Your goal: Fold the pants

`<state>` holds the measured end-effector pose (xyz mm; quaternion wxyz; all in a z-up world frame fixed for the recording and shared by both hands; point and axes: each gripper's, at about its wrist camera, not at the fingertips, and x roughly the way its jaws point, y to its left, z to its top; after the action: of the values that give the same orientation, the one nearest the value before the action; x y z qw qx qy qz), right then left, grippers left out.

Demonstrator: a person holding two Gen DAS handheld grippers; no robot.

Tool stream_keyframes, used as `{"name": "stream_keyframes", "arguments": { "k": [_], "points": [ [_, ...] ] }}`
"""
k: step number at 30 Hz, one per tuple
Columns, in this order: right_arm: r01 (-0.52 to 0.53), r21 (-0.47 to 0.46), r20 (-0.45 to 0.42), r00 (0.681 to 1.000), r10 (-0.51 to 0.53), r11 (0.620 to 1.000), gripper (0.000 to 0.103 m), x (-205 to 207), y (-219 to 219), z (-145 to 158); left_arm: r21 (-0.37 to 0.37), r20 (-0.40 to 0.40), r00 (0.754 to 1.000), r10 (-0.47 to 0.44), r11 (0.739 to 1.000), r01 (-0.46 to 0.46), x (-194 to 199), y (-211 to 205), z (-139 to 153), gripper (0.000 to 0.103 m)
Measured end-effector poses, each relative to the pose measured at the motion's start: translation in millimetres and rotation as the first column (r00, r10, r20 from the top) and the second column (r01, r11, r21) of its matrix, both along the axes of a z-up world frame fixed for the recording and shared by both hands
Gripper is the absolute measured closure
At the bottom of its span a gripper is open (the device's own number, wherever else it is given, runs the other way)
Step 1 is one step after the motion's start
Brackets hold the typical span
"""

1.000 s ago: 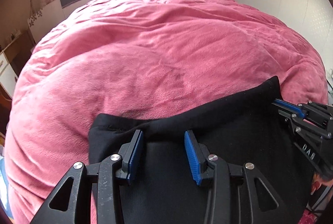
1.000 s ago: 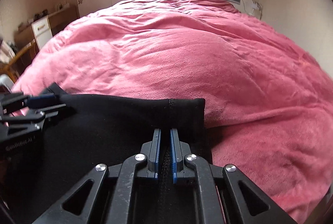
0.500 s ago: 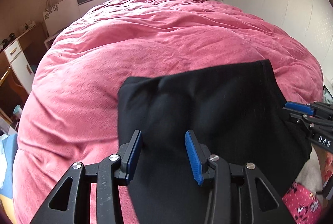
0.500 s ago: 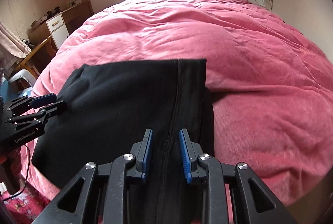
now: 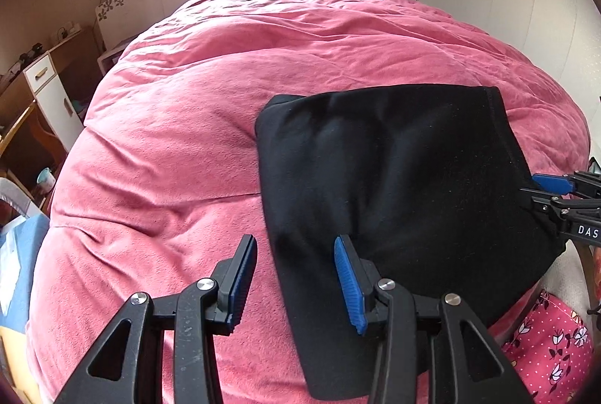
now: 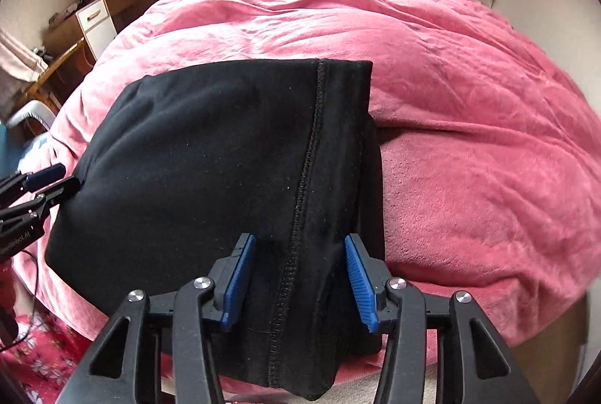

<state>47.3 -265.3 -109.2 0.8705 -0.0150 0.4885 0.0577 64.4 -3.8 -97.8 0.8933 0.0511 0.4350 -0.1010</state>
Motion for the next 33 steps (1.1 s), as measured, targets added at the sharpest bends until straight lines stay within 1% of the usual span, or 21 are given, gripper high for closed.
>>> {"name": "stream_keyframes", "arguments": {
  "k": [6,8,9,11,14,16,19,22,26,31,33],
  "points": [
    [0.006,0.014,-0.013,1.000,-0.006,1.000,0.049,0,-4,2,0.015,0.002,1.000,0.006,1.000,-0.006,0,5,0,0.059],
    [0.032,0.022,0.005,0.999,-0.032,0.999,0.044,0,-9,6,0.018,0.006,1.000,0.013,1.000,-0.013,1,9,2,0.059],
    [0.055,0.043,0.021,0.998,-0.056,0.998,0.042,0,-14,9,0.011,0.004,1.000,0.025,1.000,-0.025,2,13,3,0.059],
    [0.094,0.110,0.036,0.994,-0.099,0.989,0.035,2,-26,12,-0.032,-0.020,0.998,0.057,0.998,-0.057,7,24,2,0.059],
    [0.149,0.192,0.023,0.987,-0.156,0.970,0.032,3,-42,11,-0.079,-0.053,0.996,0.077,0.994,-0.081,11,34,0,0.058],
    [0.164,0.201,0.006,0.986,-0.168,0.966,0.029,4,-45,8,-0.088,-0.058,0.996,0.072,0.993,-0.077,12,35,-1,0.058],
    [0.164,0.176,-0.012,0.986,-0.164,0.971,0.027,8,-45,4,-0.086,-0.053,0.997,0.051,0.995,-0.055,13,33,-1,0.058],
    [0.144,0.195,-0.014,0.989,-0.144,0.970,0.016,12,-46,1,-0.112,-0.061,0.998,0.034,0.993,-0.041,13,33,-1,0.057],
    [0.118,0.203,-0.008,0.993,-0.119,0.972,0.016,12,-42,1,-0.143,-0.073,0.997,0.028,0.989,-0.038,14,35,-2,0.050],
    [0.119,0.226,-0.022,0.993,-0.117,0.967,0.016,12,-42,-2,-0.206,-0.097,0.995,0.001,0.978,-0.021,17,37,-3,0.048],
    [0.124,0.243,-0.029,0.992,-0.120,0.962,0.016,14,-44,-3,-0.247,-0.105,0.994,-0.026,0.969,-0.001,17,38,-3,0.048]
  ]
}}
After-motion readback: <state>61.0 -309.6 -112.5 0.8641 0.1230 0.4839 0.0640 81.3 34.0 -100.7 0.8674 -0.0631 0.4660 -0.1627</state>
